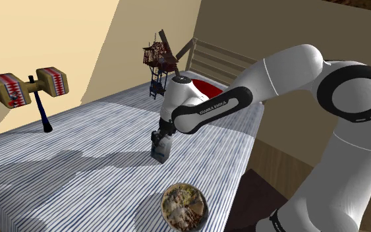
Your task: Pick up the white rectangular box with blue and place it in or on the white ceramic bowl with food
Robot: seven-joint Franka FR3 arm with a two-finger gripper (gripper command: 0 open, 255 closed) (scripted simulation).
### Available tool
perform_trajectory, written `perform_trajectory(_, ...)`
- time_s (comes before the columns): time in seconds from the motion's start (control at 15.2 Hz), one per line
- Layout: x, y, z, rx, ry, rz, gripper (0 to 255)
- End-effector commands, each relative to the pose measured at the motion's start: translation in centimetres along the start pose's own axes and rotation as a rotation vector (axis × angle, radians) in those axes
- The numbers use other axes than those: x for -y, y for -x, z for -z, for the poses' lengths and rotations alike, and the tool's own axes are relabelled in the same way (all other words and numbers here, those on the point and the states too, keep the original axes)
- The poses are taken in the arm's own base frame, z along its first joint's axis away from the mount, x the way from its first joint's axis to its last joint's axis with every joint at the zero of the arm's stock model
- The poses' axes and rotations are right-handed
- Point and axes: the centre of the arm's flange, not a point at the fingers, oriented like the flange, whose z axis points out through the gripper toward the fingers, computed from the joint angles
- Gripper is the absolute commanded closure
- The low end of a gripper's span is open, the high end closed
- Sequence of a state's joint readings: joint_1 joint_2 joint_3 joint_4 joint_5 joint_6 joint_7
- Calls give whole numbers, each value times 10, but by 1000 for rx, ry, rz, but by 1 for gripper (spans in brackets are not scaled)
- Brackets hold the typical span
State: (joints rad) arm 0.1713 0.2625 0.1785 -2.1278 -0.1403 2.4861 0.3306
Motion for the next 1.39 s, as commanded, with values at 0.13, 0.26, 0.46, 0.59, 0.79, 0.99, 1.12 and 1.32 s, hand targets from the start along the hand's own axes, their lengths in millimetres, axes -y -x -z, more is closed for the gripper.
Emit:
perform_trajectory(0.13,0,0,0,0,0,0,255)
perform_trajectory(0.26,0,0,0,0,0,0,255)
perform_trajectory(0.46,0,-1,5,0,0,0,255)
perform_trajectory(0.59,0,-2,16,0,0,0,255)
perform_trajectory(0.79,0,-3,31,0,0,0,255)
perform_trajectory(0.99,-1,-5,47,0,0,0,255)
perform_trajectory(1.12,-1,-6,58,0,0,0,255)
perform_trajectory(1.32,-1,-8,73,0,0,0,255)
